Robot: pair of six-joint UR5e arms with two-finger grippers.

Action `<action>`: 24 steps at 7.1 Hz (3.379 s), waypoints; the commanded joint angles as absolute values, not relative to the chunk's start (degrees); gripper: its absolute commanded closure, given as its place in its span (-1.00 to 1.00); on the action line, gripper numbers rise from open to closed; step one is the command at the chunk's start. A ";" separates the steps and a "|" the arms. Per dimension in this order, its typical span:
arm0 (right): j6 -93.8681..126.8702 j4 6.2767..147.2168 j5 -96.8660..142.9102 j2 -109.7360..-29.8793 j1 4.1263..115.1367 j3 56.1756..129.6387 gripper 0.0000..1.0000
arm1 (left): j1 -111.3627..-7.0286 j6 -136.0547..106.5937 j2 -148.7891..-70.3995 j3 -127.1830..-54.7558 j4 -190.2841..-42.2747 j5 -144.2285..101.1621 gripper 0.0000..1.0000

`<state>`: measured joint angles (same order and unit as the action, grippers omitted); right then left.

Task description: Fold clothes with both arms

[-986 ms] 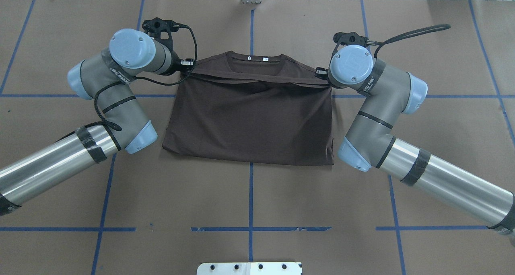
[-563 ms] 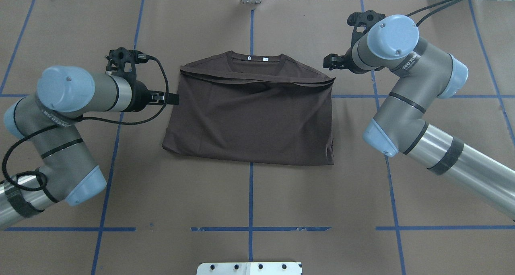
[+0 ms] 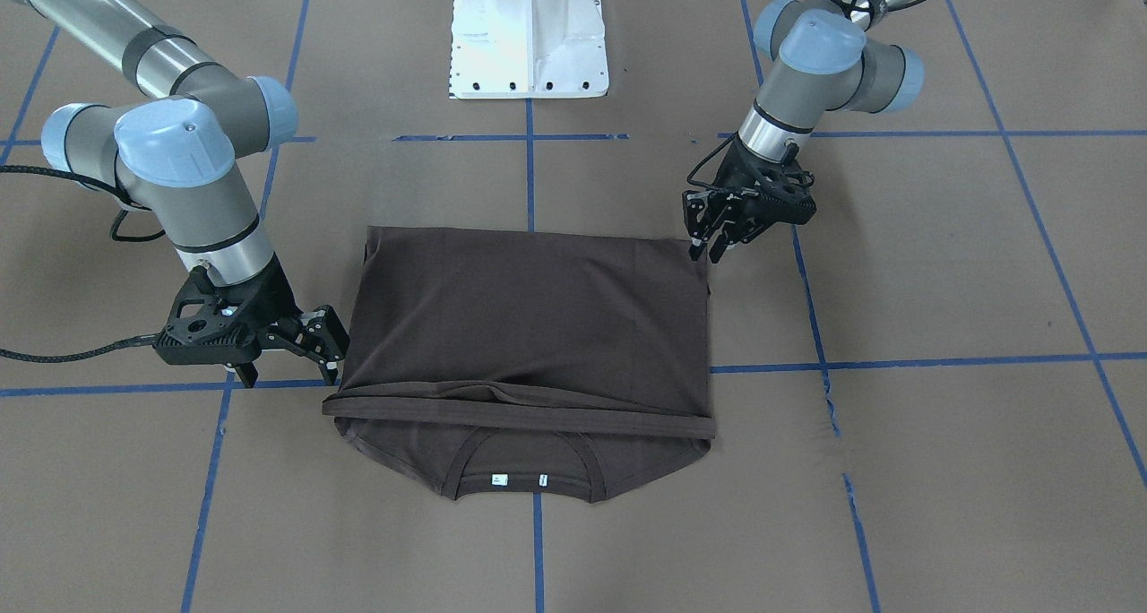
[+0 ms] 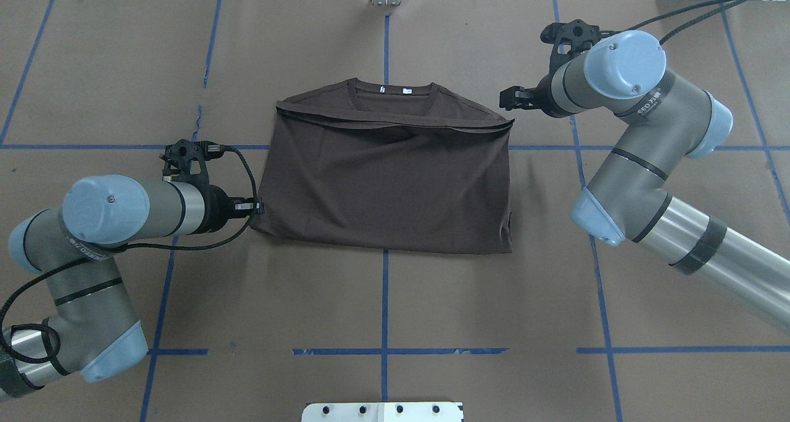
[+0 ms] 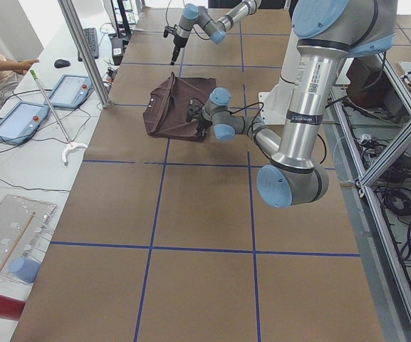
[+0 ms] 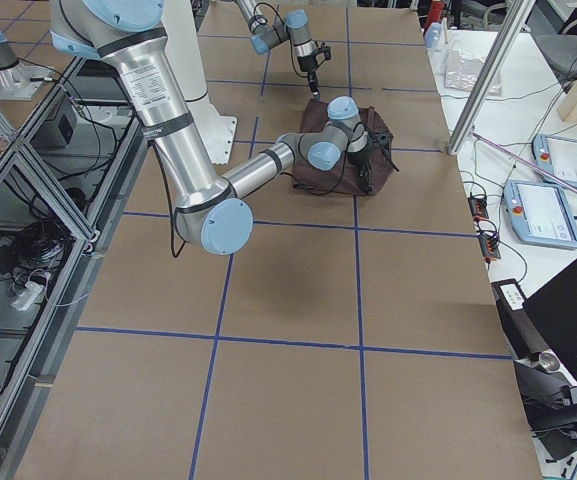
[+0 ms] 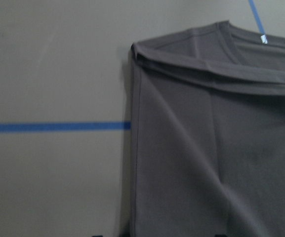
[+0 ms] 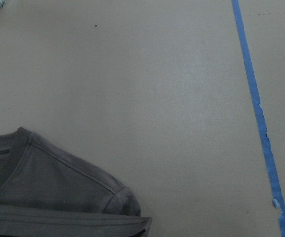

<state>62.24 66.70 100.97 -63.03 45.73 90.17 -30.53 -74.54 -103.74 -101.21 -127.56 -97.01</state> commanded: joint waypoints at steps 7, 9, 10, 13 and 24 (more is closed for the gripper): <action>62.40 67.24 100.63 -63.19 45.70 89.74 -1.00 | -27.52 -74.97 -102.74 -100.55 -127.27 -95.90 0.37; 62.40 67.24 100.55 -63.28 45.70 89.65 -1.00 | -27.07 -76.20 -102.57 -100.37 -127.27 -95.01 1.00; 62.40 67.24 100.55 -63.28 45.70 89.65 -1.00 | -27.07 -76.03 -102.13 -100.46 -127.27 -94.92 1.00; 62.40 67.24 100.46 -63.11 45.88 89.65 -1.00 | -35.98 -63.52 -102.83 -97.15 -127.00 -95.18 1.00; 80.03 67.67 93.81 -43.54 38.70 73.42 -0.25 | -54.32 -45.26 -128.95 -62.56 -135.62 -101.95 -1.00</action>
<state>74.91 67.51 97.35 -49.12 41.53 78.65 -54.12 -45.45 -131.08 -59.64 -135.45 -100.28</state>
